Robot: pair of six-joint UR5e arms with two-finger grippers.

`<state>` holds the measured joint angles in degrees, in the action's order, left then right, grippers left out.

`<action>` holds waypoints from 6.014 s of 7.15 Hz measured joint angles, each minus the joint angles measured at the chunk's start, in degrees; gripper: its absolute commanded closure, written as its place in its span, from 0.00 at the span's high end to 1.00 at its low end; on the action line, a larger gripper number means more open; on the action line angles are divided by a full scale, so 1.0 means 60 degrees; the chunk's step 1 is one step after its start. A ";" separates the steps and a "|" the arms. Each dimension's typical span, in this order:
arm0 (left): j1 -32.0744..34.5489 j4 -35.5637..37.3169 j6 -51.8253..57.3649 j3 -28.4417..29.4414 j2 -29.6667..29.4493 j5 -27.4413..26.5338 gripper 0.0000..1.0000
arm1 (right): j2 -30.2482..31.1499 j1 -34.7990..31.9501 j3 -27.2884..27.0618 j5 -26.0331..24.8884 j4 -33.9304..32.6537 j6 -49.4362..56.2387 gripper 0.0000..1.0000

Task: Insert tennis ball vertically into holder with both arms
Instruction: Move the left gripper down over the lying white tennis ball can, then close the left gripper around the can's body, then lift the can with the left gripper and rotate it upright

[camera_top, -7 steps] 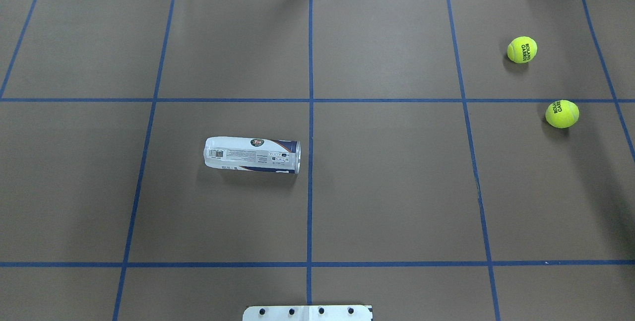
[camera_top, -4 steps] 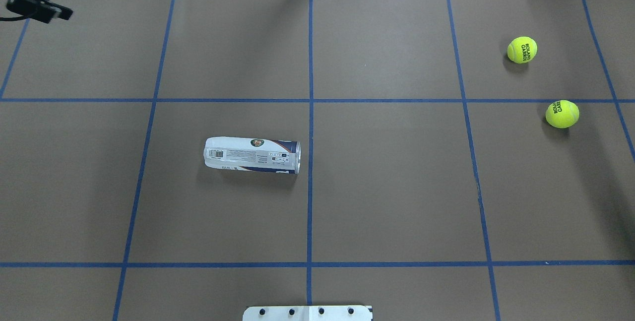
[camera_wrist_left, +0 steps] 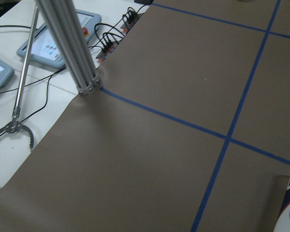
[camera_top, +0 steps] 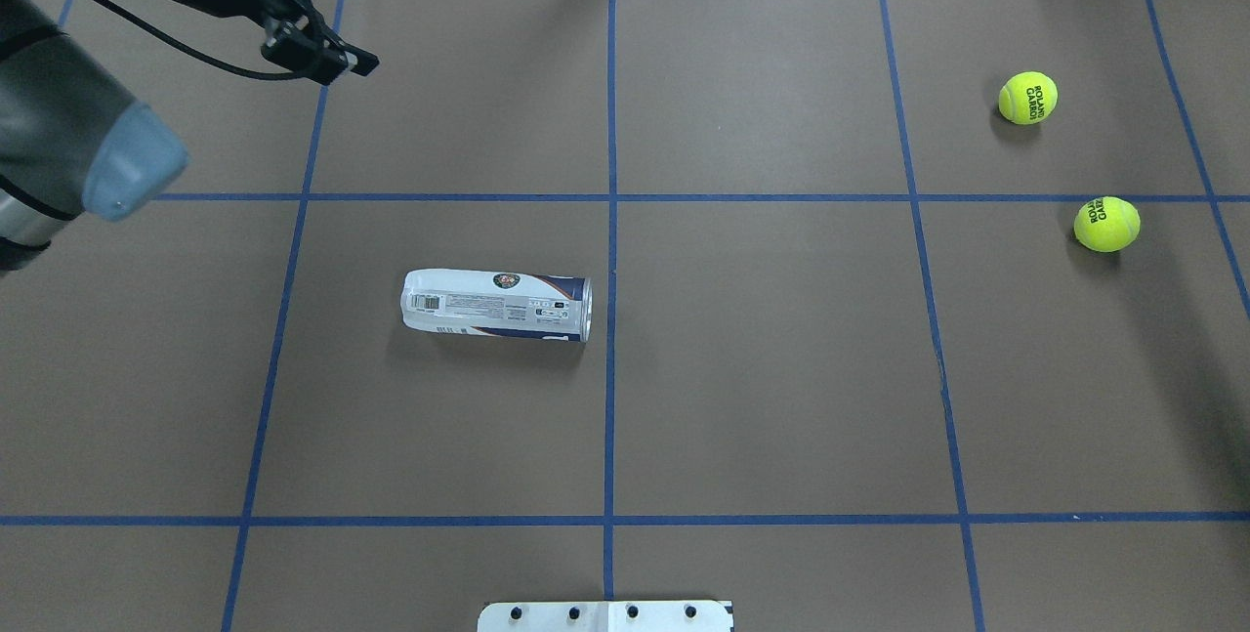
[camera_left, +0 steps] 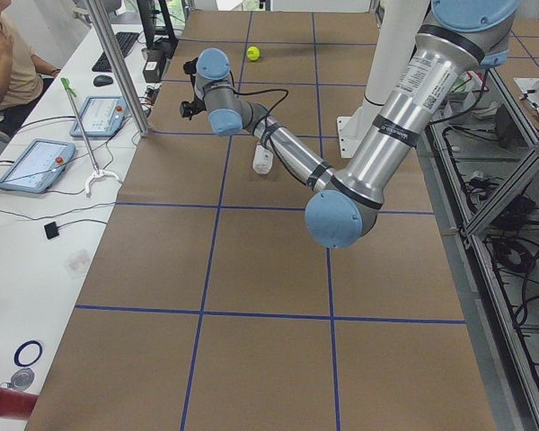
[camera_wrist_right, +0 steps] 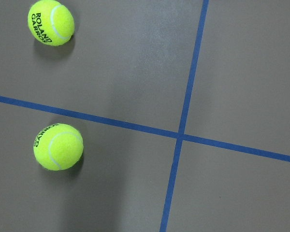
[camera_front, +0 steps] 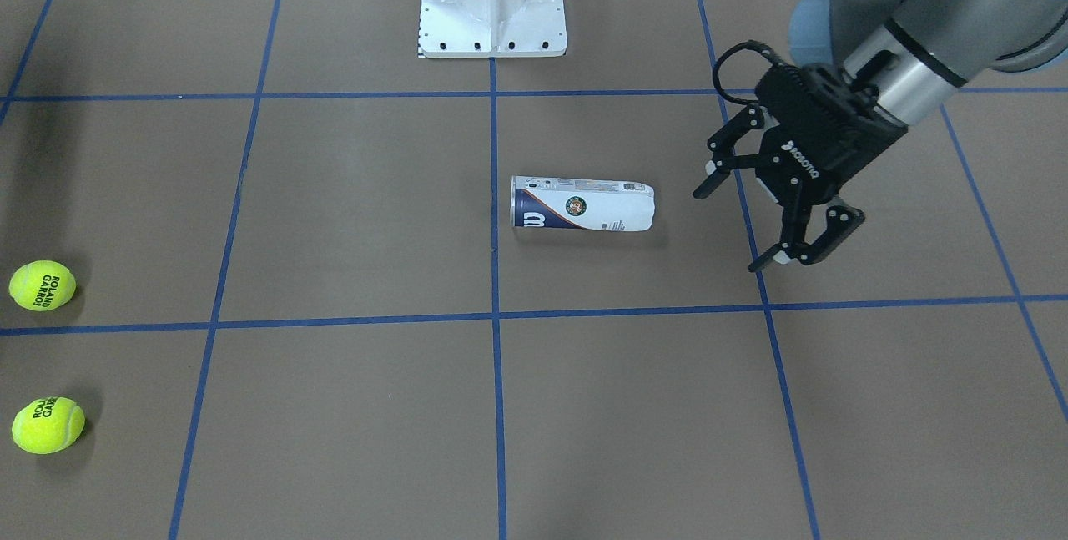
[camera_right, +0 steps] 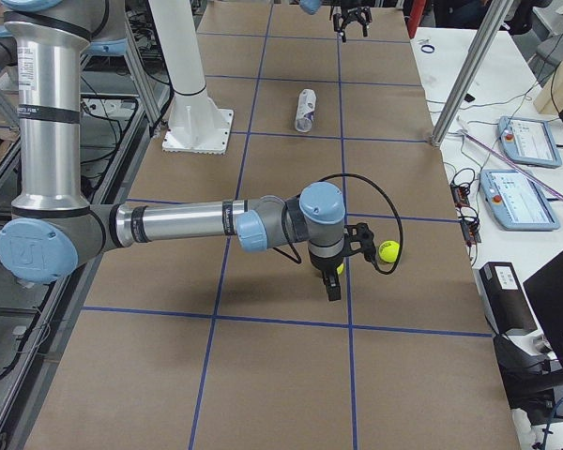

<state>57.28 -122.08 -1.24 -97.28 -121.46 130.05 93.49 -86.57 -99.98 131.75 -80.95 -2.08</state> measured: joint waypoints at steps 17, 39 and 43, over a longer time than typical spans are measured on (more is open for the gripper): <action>-0.5128 0.4369 0.2953 0.1077 -0.2138 -0.4888 1.00 | 0.0053 -0.0015 -0.0028 0.0073 -0.0015 -0.0019 0.99; -0.4460 -0.6852 -0.1681 0.2565 -0.2547 -0.4953 0.66 | 0.0003 -0.0014 -0.0075 0.0088 0.0000 -0.0356 0.99; -0.4506 -1.1939 -0.2604 0.4807 -0.2536 -0.6303 0.67 | 0.0003 -0.0014 -0.0127 0.0088 0.0000 -0.0357 0.99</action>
<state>30.24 -193.71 -16.86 -68.43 -136.68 92.23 93.52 -86.66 -100.74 132.28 -80.95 -4.22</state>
